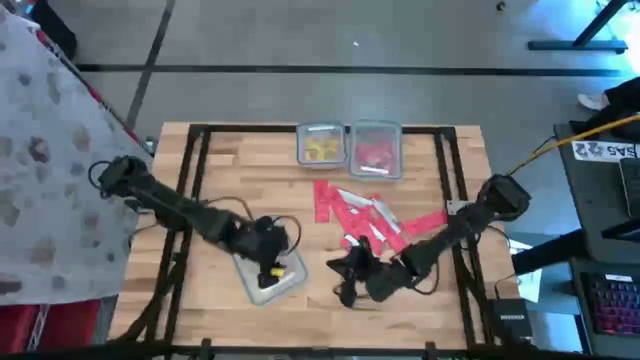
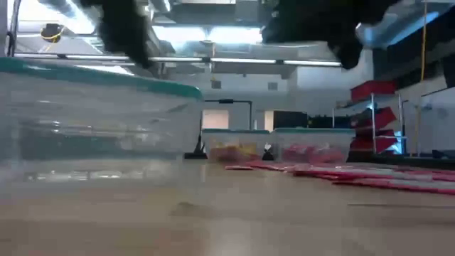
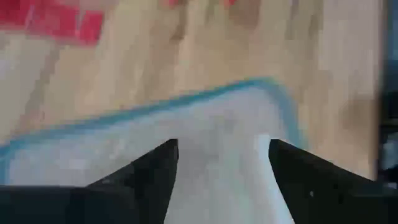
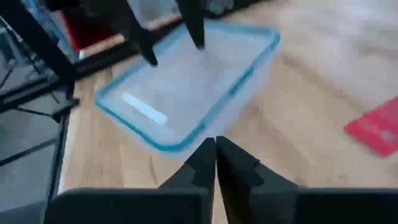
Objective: Sort candy
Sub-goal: Open the rectangular transparent bin
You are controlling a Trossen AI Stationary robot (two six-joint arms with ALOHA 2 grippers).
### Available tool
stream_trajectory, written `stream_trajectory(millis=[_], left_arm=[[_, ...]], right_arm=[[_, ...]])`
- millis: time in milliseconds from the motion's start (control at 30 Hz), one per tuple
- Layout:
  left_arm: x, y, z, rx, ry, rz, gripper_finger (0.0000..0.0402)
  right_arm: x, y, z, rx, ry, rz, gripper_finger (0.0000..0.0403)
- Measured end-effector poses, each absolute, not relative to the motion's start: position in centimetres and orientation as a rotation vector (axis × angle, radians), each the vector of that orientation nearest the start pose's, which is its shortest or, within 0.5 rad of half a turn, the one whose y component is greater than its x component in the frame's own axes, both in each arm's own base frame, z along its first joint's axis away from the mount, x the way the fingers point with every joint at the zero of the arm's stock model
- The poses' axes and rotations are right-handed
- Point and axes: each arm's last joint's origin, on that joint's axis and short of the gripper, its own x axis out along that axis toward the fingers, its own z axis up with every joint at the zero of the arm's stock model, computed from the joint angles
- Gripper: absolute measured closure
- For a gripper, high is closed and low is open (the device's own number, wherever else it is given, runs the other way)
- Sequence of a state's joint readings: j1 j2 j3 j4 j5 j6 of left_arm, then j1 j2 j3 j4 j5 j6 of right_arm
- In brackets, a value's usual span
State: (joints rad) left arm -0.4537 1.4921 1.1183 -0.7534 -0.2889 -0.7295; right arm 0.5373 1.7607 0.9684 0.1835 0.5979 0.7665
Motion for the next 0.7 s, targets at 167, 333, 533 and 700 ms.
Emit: stream_trajectory(millis=[167,333,533,700], left_arm=[[24.6,-11.9,23.8,-0.195,1.096,0.452,0.0164],[25.1,-11.6,22.2,-0.199,1.038,0.436,0.0164],[25.6,-11.0,19.4,-0.282,0.926,0.393,0.0164],[26.6,-9.8,18.0,-0.336,0.808,0.379,0.0164]], right_arm=[[33.2,16.2,15.7,0.47,0.524,-0.199,0.0402],[34.3,16.7,15.1,0.444,0.57,-0.132,0.0402],[34.0,18.8,15.7,0.378,0.631,0.063,0.0402],[32.8,20.0,15.2,0.335,0.655,0.093,0.0402]])
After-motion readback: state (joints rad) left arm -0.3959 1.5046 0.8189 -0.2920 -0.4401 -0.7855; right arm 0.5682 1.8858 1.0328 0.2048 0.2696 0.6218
